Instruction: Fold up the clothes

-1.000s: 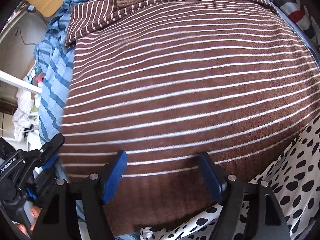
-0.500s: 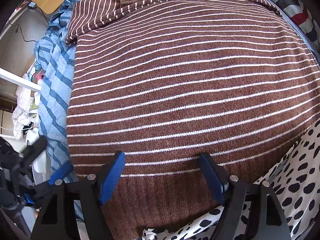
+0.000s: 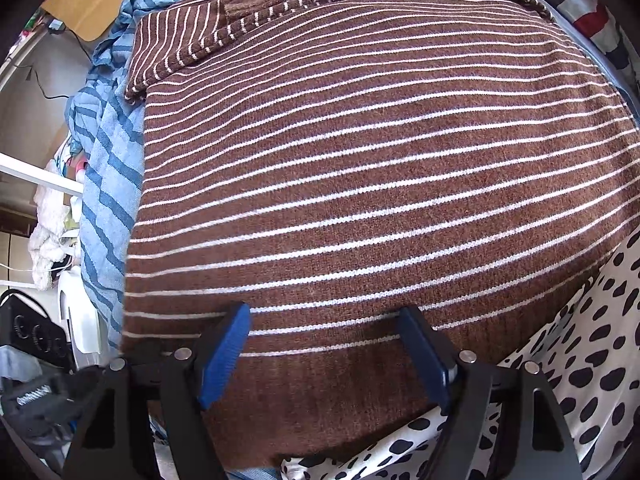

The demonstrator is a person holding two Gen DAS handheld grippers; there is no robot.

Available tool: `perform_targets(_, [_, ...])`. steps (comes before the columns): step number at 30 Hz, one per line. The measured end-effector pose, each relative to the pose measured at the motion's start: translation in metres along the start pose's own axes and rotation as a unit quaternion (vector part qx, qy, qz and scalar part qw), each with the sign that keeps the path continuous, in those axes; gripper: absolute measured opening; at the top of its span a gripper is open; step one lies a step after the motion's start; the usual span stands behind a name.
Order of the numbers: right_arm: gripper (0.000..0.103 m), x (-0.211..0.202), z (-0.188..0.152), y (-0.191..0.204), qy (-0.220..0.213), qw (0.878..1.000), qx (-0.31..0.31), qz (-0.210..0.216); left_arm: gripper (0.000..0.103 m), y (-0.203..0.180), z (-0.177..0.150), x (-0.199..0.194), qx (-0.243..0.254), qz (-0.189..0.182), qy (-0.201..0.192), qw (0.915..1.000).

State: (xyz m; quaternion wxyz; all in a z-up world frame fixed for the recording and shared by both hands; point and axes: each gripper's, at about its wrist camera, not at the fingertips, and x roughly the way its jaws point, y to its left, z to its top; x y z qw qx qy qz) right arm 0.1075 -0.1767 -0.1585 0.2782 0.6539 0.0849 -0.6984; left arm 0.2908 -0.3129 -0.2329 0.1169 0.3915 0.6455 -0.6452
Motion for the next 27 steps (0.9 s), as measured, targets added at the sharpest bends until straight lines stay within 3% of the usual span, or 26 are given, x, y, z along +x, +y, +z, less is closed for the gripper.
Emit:
perform_targets(1, [0.080,-0.001,0.001,0.000,0.000,1.000,0.001,0.000,0.004,-0.002,0.002,-0.008,0.001,0.015,-0.013,0.9998])
perform_targets(3, [0.082,-0.002,0.000,-0.001,0.003,1.000,-0.004,0.000,0.004,0.002,0.006,-0.023,-0.011,0.009,-0.023,0.9996])
perform_targets(5, [0.082,-0.001,-0.001,0.006,0.003,1.000,-0.012,-0.005,0.004,0.005,0.009,-0.033,-0.016,0.053,-0.045,0.9975])
perform_targets(7, [0.082,0.000,-0.002,0.014,0.005,1.000,-0.023,-0.008,0.004,0.008,0.010,-0.036,-0.026,0.072,-0.052,0.9957])
perform_targets(11, [0.082,0.000,-0.004,0.026,0.006,0.999,-0.034,-0.007,0.007,0.034,0.008,-0.050,-0.055,0.053,-0.041,0.9963])
perform_targets(12, [0.082,-0.001,-0.004,0.028,0.006,0.999,-0.036,-0.007,0.014,0.028,0.007,-0.043,-0.049,0.048,-0.032,0.9971])
perform_targets(14, [0.082,-0.001,-0.003,0.033,0.004,0.999,-0.038,-0.009,0.063,0.014,0.007,-0.033,-0.033,0.039,-0.029,0.9983])
perform_targets(15, [0.079,-0.003,-0.002,0.033,0.001,0.999,-0.037,-0.009,0.069,0.008,0.006,-0.032,-0.024,0.036,-0.038,0.9983])
perform_targets(17, [0.074,-0.006,-0.001,0.034,-0.006,0.999,-0.038,-0.014,0.068,-0.009,0.008,-0.029,-0.003,0.021,-0.056,0.9982])
perform_targets(18, [0.069,-0.007,0.000,0.034,-0.010,0.999,-0.041,-0.019,0.062,-0.020,0.011,-0.026,0.010,0.005,-0.066,0.9978])
perform_targets(19, [0.066,-0.008,0.001,0.034,-0.014,0.999,-0.039,-0.023,0.033,-0.032,0.014,-0.023,0.024,-0.010,-0.076,0.9968])
perform_targets(20, [0.062,-0.008,0.003,0.030,-0.016,0.999,-0.036,-0.024,0.011,-0.043,0.017,-0.021,0.040,-0.016,-0.085,0.9955])
perform_targets(24, [0.049,-0.011,0.004,0.030,-0.021,0.999,-0.024,-0.029,0.008,-0.060,0.037,-0.010,0.078,-0.004,-0.082,0.9936])
perform_targets(25, [0.047,-0.012,0.005,0.032,-0.021,0.999,-0.027,-0.029,0.008,-0.062,0.043,0.002,0.081,0.014,-0.083,0.9932])
perform_targets(27, [0.045,-0.014,0.006,0.035,-0.021,0.999,-0.032,-0.027,0.008,-0.041,0.053,0.007,0.063,0.089,-0.098,0.9891])
